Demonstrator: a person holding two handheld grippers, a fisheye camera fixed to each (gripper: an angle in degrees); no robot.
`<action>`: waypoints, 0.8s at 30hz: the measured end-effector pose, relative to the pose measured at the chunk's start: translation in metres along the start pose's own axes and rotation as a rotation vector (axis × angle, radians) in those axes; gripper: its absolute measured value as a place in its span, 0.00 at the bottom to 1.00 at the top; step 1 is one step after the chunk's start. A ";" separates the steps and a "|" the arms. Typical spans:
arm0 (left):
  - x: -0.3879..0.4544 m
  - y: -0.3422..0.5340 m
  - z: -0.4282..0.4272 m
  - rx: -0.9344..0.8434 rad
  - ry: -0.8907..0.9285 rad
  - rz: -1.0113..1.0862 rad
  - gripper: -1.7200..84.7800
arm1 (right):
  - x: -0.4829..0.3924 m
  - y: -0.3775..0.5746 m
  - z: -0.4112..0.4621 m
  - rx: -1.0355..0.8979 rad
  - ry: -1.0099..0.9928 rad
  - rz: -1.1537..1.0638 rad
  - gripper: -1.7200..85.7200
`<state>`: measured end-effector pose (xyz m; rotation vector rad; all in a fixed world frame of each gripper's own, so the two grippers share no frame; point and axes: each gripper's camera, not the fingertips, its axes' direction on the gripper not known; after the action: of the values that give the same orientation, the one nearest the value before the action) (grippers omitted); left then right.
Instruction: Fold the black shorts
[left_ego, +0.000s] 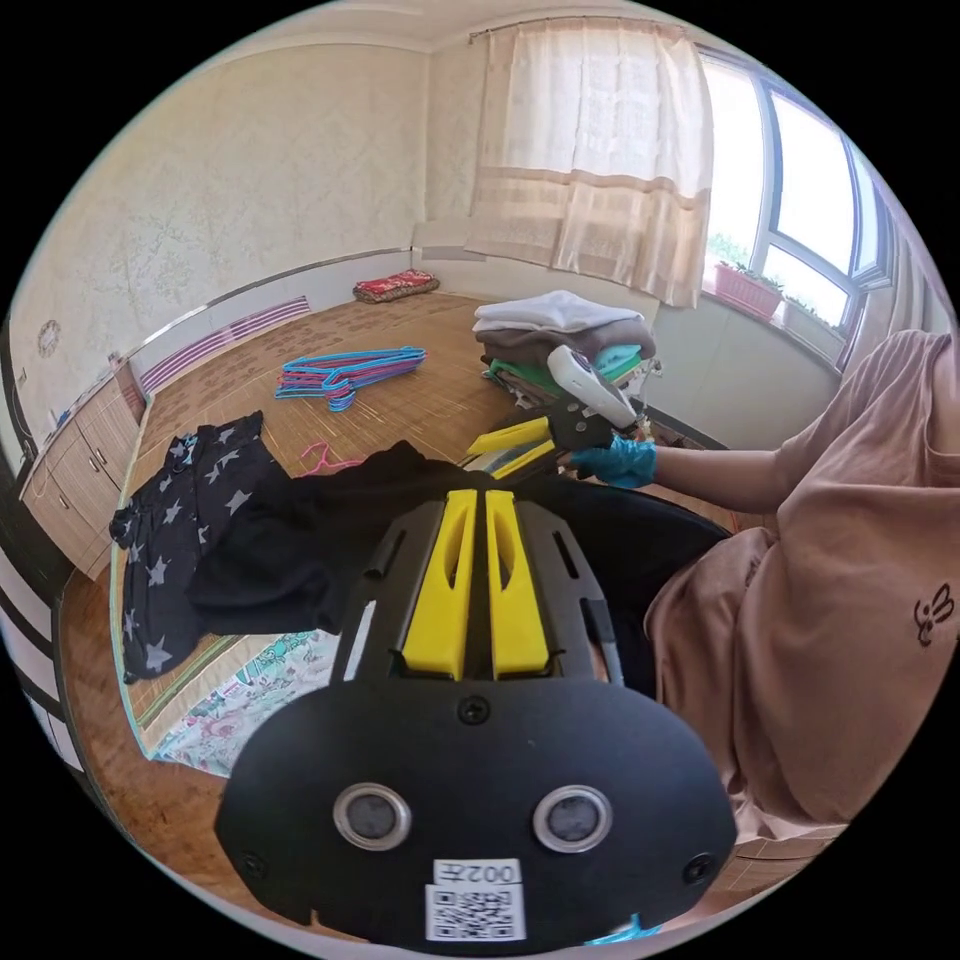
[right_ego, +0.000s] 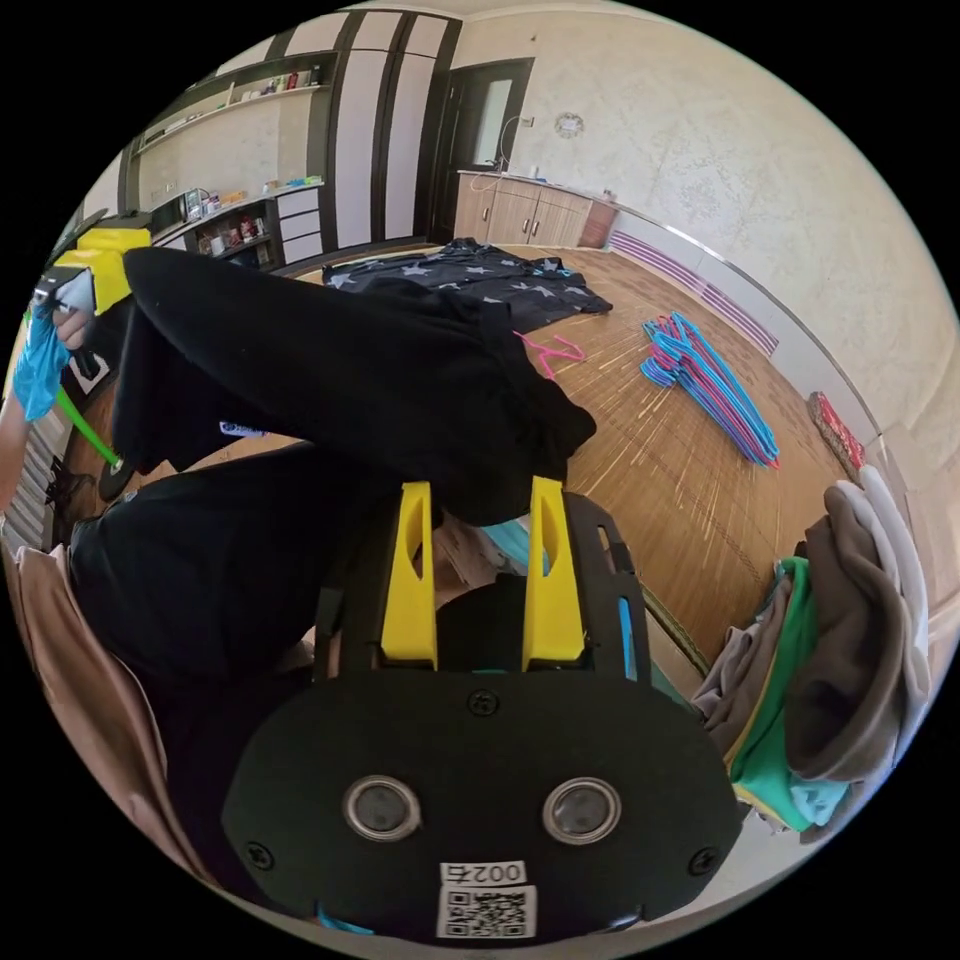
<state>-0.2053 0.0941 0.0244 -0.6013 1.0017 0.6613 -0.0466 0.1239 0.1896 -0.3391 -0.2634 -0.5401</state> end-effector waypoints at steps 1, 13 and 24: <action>-0.002 0.001 0.001 -0.001 0.013 -0.010 0.01 | 0.001 -0.003 0.003 -0.009 -0.031 0.010 0.12; -0.021 -0.001 0.008 -0.025 0.070 -0.027 0.01 | 0.029 0.018 -0.037 0.077 -0.062 0.120 0.01; -0.013 -0.042 0.041 0.036 0.351 0.080 0.01 | 0.055 0.039 -0.079 0.065 0.095 0.182 0.01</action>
<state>-0.1563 0.0931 0.0594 -0.6621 1.3682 0.6188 0.0321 0.0996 0.1261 -0.2705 -0.1564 -0.3662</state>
